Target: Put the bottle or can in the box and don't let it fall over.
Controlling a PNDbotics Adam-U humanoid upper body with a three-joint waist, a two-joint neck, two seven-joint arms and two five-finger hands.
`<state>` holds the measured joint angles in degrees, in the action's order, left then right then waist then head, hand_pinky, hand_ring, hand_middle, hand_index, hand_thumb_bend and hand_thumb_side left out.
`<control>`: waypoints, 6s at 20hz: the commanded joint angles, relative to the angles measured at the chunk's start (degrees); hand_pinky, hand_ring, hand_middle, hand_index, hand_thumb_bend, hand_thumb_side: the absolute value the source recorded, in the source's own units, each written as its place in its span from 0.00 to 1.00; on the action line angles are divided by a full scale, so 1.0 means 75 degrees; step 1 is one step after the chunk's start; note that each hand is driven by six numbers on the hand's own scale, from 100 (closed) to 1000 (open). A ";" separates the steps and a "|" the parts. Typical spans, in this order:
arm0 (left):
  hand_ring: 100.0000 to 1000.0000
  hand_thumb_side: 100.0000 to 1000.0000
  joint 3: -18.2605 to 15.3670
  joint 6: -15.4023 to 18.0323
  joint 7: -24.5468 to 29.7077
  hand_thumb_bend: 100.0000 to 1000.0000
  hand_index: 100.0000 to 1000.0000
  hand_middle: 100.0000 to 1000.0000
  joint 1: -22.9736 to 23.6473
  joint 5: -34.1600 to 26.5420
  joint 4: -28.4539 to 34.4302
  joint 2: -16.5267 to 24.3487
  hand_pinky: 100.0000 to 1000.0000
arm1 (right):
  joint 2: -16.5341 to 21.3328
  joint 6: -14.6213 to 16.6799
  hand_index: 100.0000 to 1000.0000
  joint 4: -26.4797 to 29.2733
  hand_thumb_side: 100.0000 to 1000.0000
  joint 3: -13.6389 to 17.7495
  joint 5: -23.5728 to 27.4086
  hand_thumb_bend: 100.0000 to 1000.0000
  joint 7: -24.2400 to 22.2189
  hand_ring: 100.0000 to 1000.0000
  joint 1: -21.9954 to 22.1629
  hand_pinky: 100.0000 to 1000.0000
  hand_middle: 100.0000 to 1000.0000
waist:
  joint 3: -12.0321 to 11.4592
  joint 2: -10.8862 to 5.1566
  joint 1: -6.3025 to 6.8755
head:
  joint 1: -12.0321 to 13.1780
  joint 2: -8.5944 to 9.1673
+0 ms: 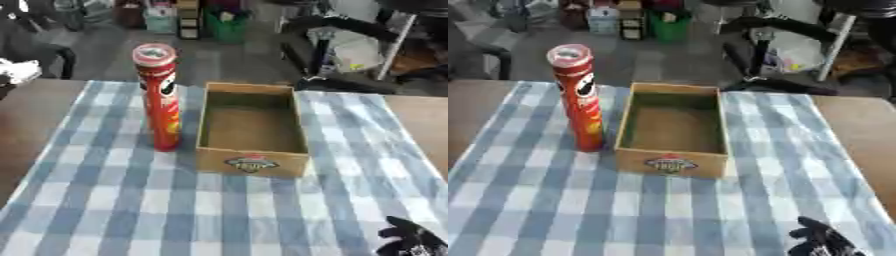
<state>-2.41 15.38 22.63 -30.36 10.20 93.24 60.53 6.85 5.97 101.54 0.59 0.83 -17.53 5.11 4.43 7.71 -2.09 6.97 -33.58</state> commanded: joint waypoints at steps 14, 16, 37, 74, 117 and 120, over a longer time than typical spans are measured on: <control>0.76 0.60 0.0463 -0.0177 0.0578 0.31 0.87 0.80 -0.1576 0.0507 -0.0915 -0.0179 0.69 | 0.0169 0.0010 0.83 0.0079 0.64 -0.0059 0.0064 0.00 -0.0050 0.54 0.0007 0.47 0.62 | 0.0162 -0.0194 0.0029 | -0.0182 0.0274; 0.77 0.62 0.0703 -0.0137 0.0709 0.35 0.87 0.80 -0.2142 0.0870 -0.1461 -0.0444 0.69 | 0.0183 0.0007 0.83 0.0067 0.64 -0.0078 0.0066 0.00 -0.0070 0.54 0.0018 0.47 0.62 | 0.0195 -0.0219 0.0044 | -0.0174 0.0285; 0.82 0.69 0.1452 0.0837 0.0950 0.45 0.87 0.84 -0.4153 0.3123 -0.4591 -0.2347 0.74 | 0.0149 -0.0017 0.83 -0.0042 0.65 -0.0252 -0.0009 0.00 -0.0281 0.54 -0.0026 0.47 0.62 | 0.0716 -0.0116 0.0137 | 0.0143 0.0322; 0.85 0.69 0.1502 0.0703 0.0325 0.40 0.87 0.85 -0.3962 0.4081 -0.4931 -0.2473 0.81 | 0.0070 -0.0011 0.83 -0.0109 0.65 -0.0238 -0.0087 0.00 -0.0307 0.54 -0.0105 0.47 0.62 | 0.0870 -0.0003 0.0176 | 0.0289 0.0251; 0.18 0.15 0.1338 0.0506 0.1503 0.00 0.58 0.33 -0.4024 0.2828 -0.4742 -0.2351 0.00 | 0.0062 -0.0011 0.83 -0.0139 0.66 -0.0206 -0.0086 0.00 -0.0331 0.54 -0.0117 0.47 0.62 | 0.0930 -0.0018 0.0187 | 0.0353 0.0191; 0.18 0.15 0.1315 0.0468 0.1454 0.00 0.57 0.32 -0.4073 0.2670 -0.4551 -0.2277 0.00 | 0.0068 -0.0012 0.83 -0.0142 0.66 -0.0196 -0.0073 0.00 -0.0328 0.54 -0.0122 0.47 0.62 | 0.0936 -0.0030 0.0193 | 0.0318 0.0197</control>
<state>7.94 19.11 33.73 -59.28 31.01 57.43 41.00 6.83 5.77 100.07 -1.30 0.30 -19.90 4.60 11.33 8.39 -0.83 9.44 -32.09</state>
